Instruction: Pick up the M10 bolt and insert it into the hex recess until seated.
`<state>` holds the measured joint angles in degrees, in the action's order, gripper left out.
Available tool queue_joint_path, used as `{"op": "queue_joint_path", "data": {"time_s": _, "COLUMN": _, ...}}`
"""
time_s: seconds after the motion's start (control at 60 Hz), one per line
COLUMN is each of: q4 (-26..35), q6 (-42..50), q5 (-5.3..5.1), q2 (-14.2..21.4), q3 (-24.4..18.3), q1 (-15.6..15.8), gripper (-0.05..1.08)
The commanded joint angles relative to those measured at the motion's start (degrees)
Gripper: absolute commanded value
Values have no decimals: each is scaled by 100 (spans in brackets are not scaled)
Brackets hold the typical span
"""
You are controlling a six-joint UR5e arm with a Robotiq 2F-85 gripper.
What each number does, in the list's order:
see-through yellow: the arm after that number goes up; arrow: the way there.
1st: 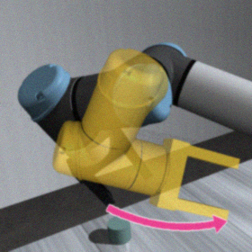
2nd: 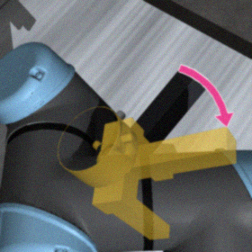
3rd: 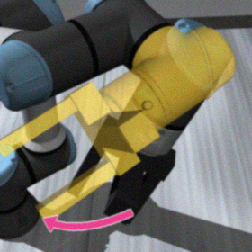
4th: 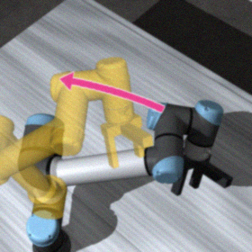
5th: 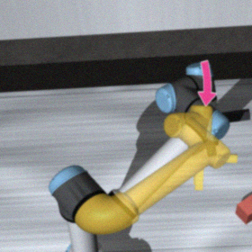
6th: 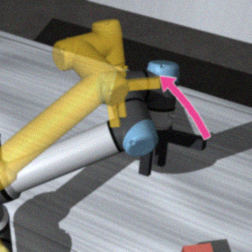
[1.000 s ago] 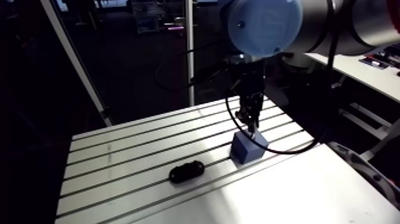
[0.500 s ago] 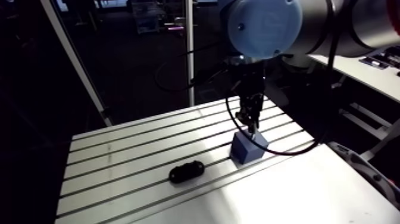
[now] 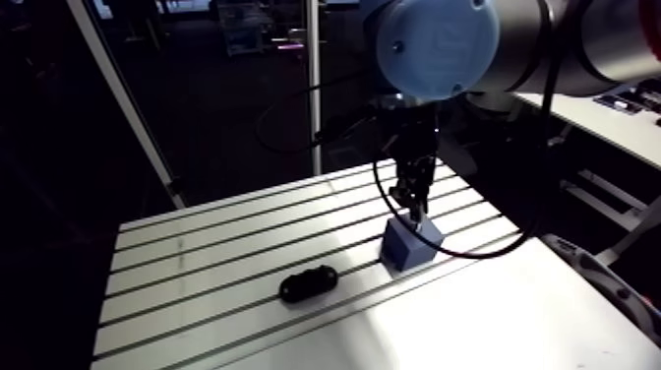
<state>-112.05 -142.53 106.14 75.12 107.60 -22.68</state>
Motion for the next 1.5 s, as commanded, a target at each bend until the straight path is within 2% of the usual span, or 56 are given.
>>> {"op": "queue_joint_path", "data": {"time_s": 0.017, "q4": -6, "q6": 0, "q5": -1, "q2": 6, "q3": 10, "q1": 0, "gripper": 108}}
{"op": "queue_joint_path", "data": {"time_s": 1.5, "q4": -49, "q6": 0, "q5": -1, "q2": -20, "q3": 29, "q1": 0, "gripper": 108}}
